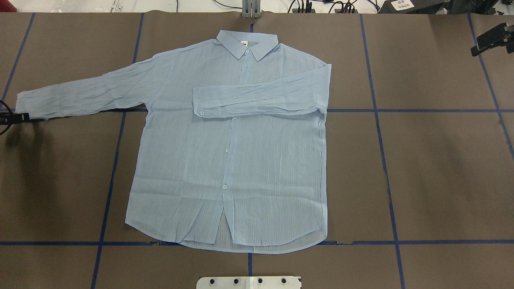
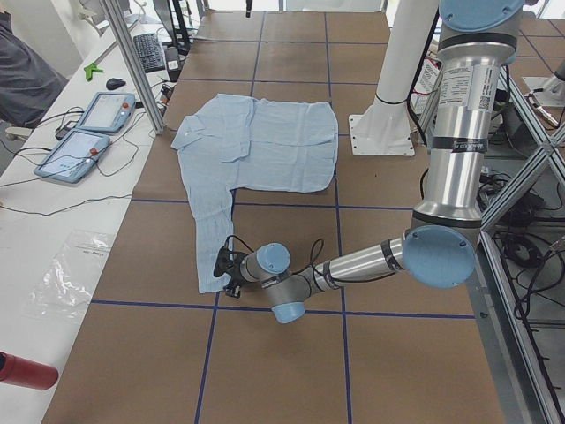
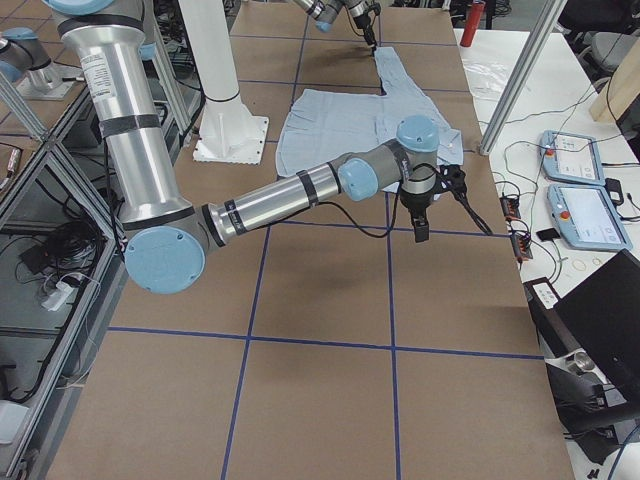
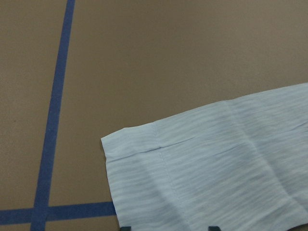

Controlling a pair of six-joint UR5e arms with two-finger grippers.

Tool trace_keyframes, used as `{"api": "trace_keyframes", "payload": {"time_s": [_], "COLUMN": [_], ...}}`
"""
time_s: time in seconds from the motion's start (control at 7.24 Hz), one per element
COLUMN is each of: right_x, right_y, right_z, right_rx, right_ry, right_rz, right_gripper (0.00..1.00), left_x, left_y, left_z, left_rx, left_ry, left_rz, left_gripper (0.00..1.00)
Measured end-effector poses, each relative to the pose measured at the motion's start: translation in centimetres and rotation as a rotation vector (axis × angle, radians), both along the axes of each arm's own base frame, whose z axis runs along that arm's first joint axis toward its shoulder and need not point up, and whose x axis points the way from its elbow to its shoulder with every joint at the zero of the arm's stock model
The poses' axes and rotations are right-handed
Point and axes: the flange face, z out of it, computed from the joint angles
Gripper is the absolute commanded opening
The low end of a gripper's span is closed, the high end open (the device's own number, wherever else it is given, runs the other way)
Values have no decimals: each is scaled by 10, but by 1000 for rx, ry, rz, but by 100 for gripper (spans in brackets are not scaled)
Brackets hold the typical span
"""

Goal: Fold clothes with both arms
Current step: 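Lower the left gripper onto the other sleeve cuff and grasp it, then carry the grasped cuff with the left gripper across the chest over the first sleeve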

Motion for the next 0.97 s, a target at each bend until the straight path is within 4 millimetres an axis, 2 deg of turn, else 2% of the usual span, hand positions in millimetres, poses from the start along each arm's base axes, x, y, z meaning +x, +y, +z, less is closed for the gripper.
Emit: {"api": "trace_keyframes", "payload": {"time_s": [0.14,0.69,0.83,0.97], "right_x": [0,0,0,0], "right_y": [0,1,1,1], "right_z": [0,-2,-3,-3], "right_rx": [0,-2,-2,-3], "right_ry": [0,-3,-5,-6], "right_rz": [0,5,6,6], "right_gripper": [100,100,100,100], "left_x": [0,0,2,6], "left_y": [0,1,2,2], "left_z": [0,-5,-15,-34], "left_rx": [0,12,23,40], "left_ry": [-3,4,26,68], "left_rz": [-6,-2,21,70], "left_gripper": [0,0,0,0]}}
